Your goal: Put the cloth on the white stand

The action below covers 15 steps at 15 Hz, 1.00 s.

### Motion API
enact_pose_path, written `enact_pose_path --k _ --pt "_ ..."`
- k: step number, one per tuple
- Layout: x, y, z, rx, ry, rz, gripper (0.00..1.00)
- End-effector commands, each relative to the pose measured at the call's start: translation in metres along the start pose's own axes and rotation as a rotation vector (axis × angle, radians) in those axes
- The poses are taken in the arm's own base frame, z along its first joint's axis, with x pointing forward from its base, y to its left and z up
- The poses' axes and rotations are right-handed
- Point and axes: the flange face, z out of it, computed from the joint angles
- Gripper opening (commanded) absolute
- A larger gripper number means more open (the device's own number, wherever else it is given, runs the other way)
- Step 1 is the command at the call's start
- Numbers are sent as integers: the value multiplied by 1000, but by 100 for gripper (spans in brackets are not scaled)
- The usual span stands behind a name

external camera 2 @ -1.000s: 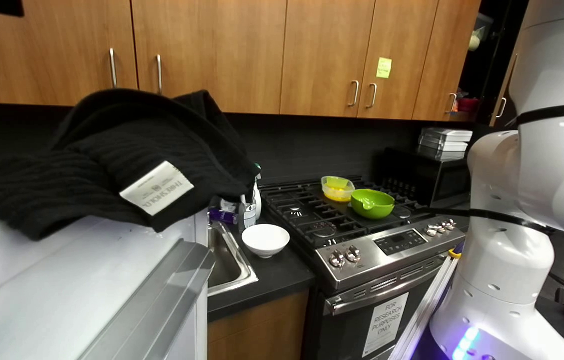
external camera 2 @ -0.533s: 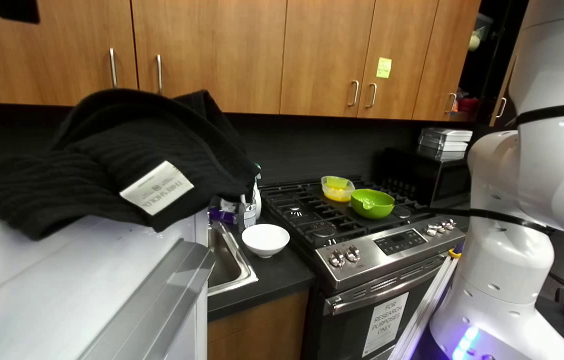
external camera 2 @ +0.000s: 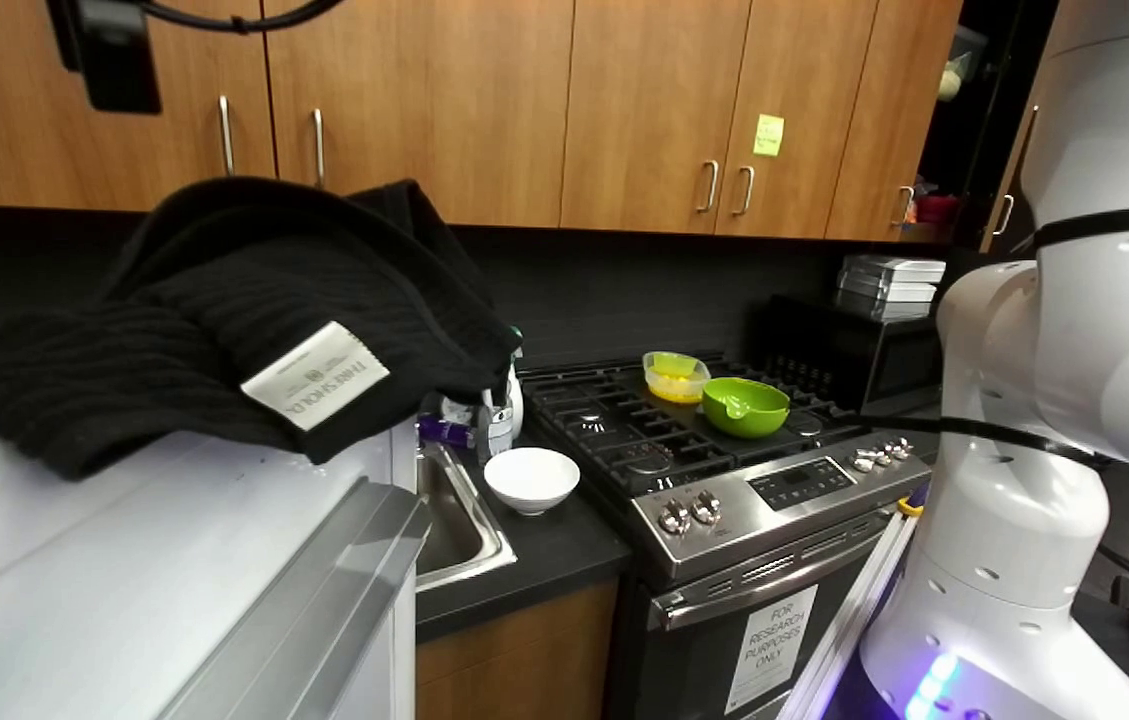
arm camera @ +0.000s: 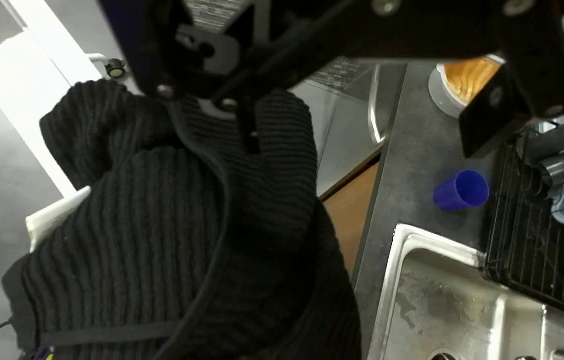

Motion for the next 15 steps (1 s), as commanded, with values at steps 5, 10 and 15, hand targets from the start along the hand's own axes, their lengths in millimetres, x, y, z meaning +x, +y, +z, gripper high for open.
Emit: enact_pose_path --k 5,10,15 --pt "-49 -15 18 4 -61 231 100" --pt "-41 -13 20 8 -76 212 100" --pt "-20 12 -36 -67 -99 -6 100"
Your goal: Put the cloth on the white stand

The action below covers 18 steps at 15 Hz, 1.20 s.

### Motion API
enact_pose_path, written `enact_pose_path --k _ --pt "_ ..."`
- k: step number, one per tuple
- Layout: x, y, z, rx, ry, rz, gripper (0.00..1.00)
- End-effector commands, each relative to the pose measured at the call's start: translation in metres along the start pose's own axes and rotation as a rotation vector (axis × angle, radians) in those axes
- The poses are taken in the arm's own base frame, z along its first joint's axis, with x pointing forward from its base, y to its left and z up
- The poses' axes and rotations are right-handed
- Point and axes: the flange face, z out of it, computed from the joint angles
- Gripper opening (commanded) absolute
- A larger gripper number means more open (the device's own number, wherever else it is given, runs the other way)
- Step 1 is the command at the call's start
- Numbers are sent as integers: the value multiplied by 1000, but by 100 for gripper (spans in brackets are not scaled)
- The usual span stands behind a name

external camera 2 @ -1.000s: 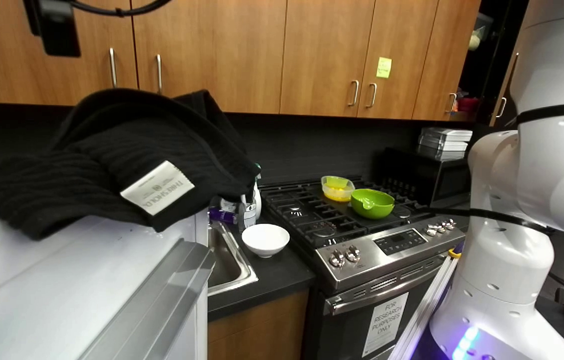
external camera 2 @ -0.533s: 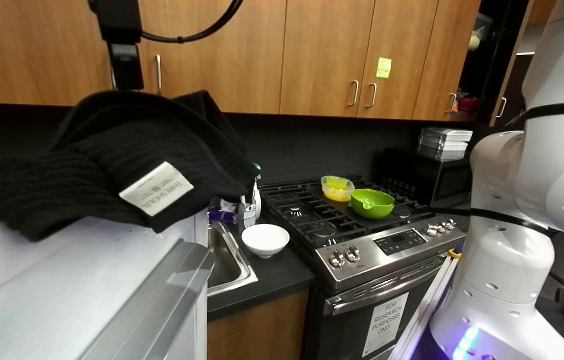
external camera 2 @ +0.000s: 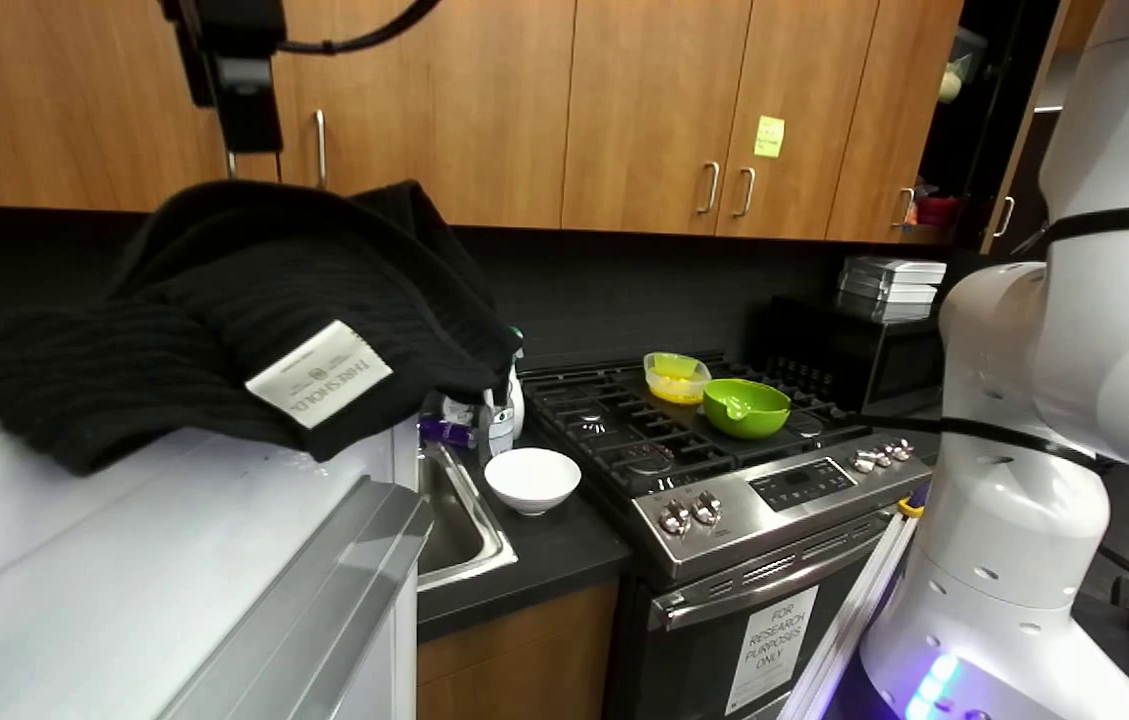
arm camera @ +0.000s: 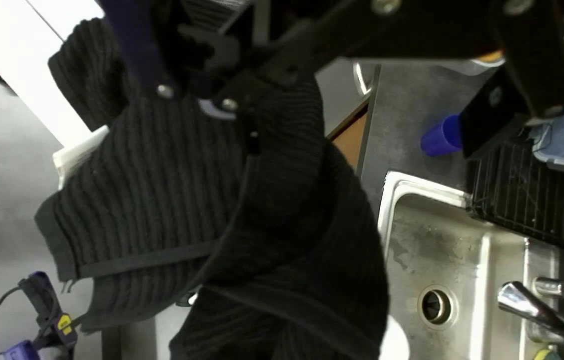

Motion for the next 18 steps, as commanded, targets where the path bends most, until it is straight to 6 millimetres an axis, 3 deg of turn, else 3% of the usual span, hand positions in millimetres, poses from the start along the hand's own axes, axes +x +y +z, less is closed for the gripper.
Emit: enact_pose_path --k 1,3,5,8,14,18 --pt "2 37 -50 -64 -7 -83 100" --pt "0 56 -65 -104 -30 -79 100" --pt "-13 77 -66 -117 -68 -33 100" --pt "-30 94 -48 -95 -125 85 100" --pt "-51 95 -14 -47 -188 240 100" --pt "-59 77 12 -9 -221 321 100"
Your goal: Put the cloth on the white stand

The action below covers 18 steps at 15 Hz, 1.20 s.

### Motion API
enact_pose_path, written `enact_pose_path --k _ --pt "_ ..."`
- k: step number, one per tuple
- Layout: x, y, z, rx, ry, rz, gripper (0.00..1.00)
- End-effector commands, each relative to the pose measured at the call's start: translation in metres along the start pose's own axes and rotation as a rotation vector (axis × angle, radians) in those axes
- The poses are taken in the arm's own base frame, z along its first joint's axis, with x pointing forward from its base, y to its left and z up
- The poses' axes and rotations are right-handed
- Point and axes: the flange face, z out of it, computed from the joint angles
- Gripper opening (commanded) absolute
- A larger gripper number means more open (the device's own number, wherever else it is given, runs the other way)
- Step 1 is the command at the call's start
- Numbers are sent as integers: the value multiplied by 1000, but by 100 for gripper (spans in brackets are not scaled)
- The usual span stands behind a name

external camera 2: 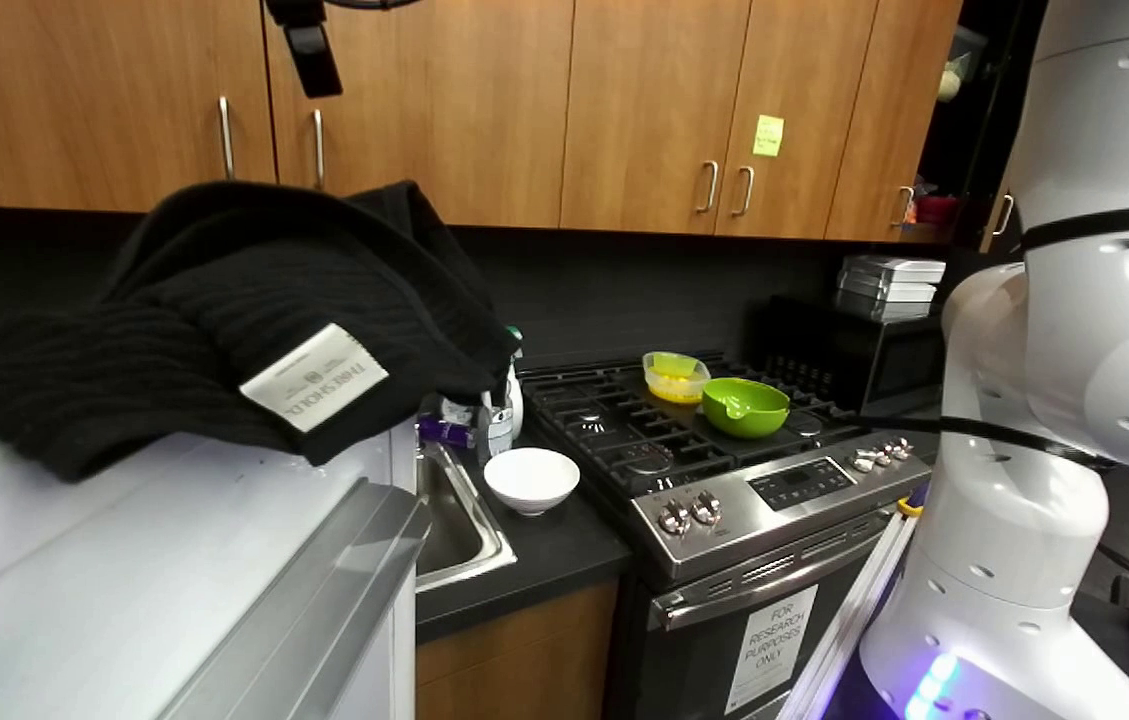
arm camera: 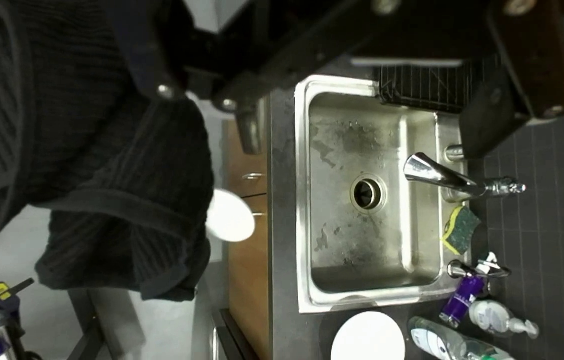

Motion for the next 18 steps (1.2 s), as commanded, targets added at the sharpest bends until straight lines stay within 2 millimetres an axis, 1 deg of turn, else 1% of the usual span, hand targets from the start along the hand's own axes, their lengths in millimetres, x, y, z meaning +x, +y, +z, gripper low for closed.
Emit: enact_pose_path --k 1,4,6,8,11,14,15,18 --pt "-24 -19 22 43 -41 91 100" --pt "-50 -41 53 105 -99 187 100" --pt "-67 -59 68 122 -135 238 100" --pt "-80 -71 81 124 -168 284 100" --pt "-95 -85 93 121 -201 340 100" --pt "-104 -94 103 141 -215 382 100" --pt "-91 -91 100 116 -239 336 100" --pt "-96 -95 104 120 -236 353 100"
